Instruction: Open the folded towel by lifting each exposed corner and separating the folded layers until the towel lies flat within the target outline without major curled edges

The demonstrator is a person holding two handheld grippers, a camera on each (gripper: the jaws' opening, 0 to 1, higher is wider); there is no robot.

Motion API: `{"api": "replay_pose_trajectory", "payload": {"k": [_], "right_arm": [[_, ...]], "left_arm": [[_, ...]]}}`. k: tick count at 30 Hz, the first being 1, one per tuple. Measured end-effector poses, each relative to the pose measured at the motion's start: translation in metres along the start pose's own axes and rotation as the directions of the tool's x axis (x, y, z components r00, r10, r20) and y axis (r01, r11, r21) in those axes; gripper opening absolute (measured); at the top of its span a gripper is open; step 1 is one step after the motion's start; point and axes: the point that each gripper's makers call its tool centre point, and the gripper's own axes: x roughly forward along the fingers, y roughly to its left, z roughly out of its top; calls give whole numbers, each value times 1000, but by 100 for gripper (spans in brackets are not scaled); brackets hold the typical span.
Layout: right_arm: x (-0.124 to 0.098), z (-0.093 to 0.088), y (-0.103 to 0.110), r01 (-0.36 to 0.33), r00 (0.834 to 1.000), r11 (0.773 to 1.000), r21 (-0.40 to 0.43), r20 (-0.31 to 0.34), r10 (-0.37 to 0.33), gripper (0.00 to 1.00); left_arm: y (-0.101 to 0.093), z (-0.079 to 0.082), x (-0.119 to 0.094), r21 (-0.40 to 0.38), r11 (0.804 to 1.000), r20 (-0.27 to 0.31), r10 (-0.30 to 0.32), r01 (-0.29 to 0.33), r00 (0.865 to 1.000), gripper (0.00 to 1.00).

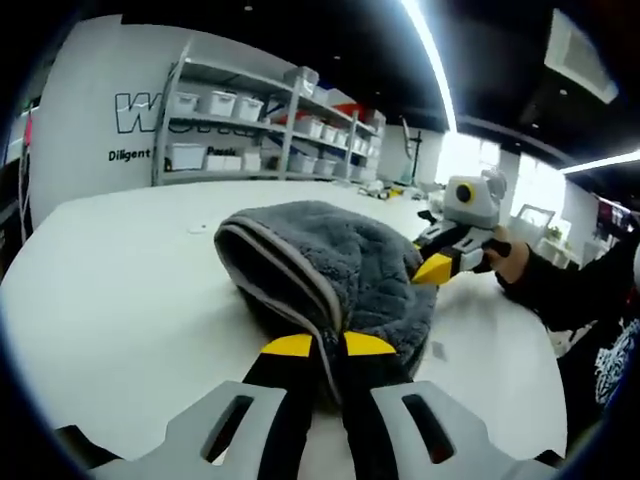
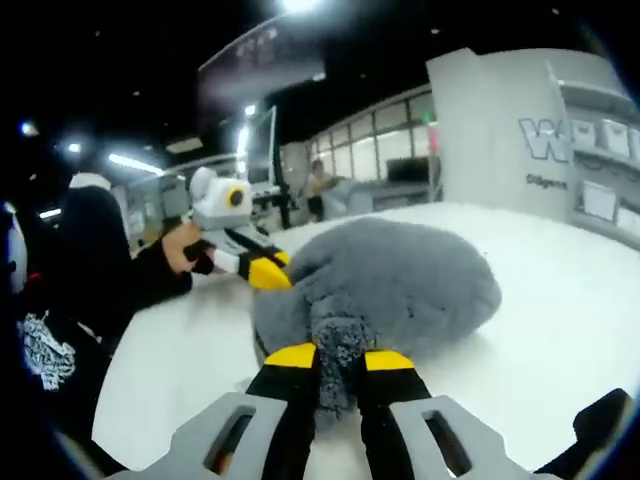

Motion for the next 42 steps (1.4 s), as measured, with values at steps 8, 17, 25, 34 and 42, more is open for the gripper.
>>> {"api": "replay_pose_trajectory", "payload": {"k": [8, 17, 25, 34, 42], "right_arm": [[0, -1, -3, 8, 1000, 1000, 23, 8, -9, 12], [-5, -1, -2, 9, 1000, 1000, -28, -8, -9, 24], [-13, 3, -5, 18, 1000, 997, -77, -9, -18, 39], [-25, 14, -21, 105, 994, 987, -121, 25, -103, 81], [-27, 11, -31, 162, 986, 970, -180, -5, -165, 99]], "left_arm": [[-1, 0, -3, -17, 1000, -1, -8, 8, 1000, 8], [4, 1, -9, 0, 1000, -7, 10, -10, 1000, 18], [17, 14, -22, 38, 998, 48, 52, -54, 997, 32], [43, 17, -31, 78, 972, 44, 221, -224, 974, 71], [45, 18, -33, 149, 956, 39, 250, -253, 967, 68]]}}
